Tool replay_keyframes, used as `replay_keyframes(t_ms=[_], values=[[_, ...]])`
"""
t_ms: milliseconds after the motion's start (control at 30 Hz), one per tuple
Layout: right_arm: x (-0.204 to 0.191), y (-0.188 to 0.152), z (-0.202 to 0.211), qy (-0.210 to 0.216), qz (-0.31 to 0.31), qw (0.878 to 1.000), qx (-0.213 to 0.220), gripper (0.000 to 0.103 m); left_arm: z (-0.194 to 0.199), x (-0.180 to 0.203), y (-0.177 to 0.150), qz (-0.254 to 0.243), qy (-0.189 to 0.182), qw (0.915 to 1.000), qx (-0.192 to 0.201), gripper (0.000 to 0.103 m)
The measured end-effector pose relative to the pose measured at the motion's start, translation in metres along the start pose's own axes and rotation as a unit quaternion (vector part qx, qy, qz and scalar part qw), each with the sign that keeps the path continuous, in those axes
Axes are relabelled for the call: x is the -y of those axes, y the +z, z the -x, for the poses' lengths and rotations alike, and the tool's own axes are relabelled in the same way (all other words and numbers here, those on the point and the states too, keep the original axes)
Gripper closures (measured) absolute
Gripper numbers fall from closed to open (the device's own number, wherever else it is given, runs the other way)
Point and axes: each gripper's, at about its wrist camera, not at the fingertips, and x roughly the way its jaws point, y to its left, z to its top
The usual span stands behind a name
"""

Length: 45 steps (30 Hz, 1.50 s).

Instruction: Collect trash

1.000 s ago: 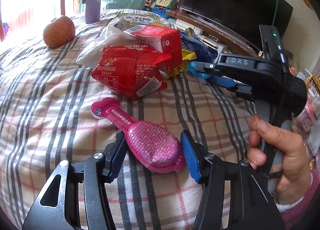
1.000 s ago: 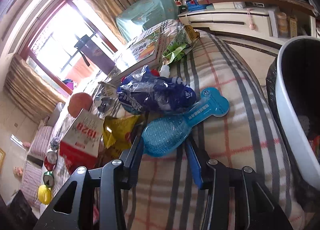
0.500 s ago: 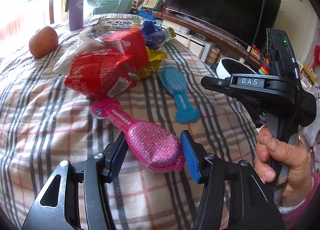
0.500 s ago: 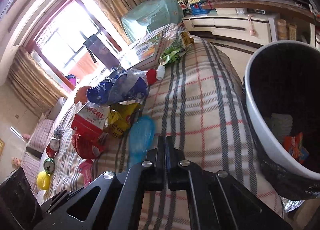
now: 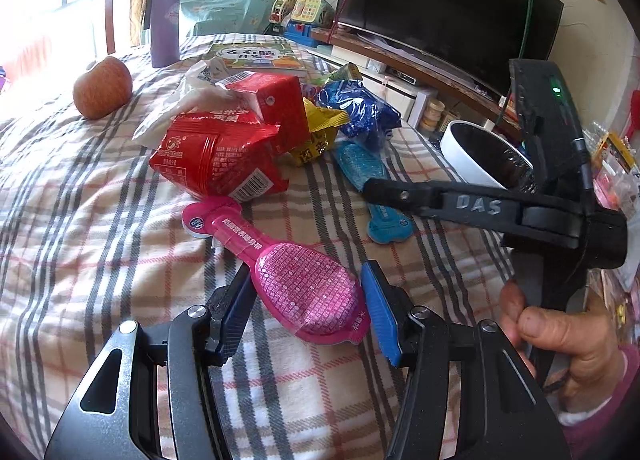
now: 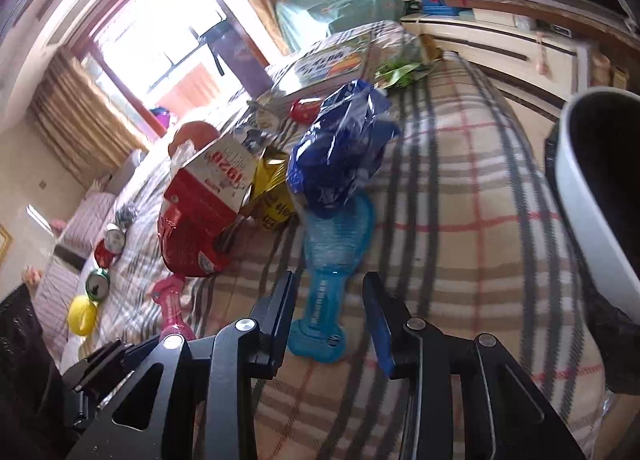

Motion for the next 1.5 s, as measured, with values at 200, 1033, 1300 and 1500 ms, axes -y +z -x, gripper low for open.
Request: replay_keyframes(t_ms=[200, 1033, 1300, 1500], values=[[-0.006, -0.005, 0.002, -0.025, 0.028, 0.999, -0.001, 0.09, 0.001, -0.005, -0.001, 0.005, -0.005, 1.0, -0.002, 0.05], [0.08, -0.033, 0.127, -0.058, -0.069, 0.991, 0.101, 0.099, -0.003, 0.09, 0.021, -0.088, -0.078, 0.993, 0.015, 0.05], [0.105, -0.036, 0.152, -0.071, -0.089, 0.986, 0.122, 0.099, -0.01, 0.124, 0.031, -0.121, -0.093, 0.9882, 0.016, 0.05], [0.123, -0.035, 0.165, -0.083, -0.102, 0.982, 0.133, 0.099, -0.018, 0.147, 0.041, -0.142, -0.1, 0.9845, 0.018, 0.05]])
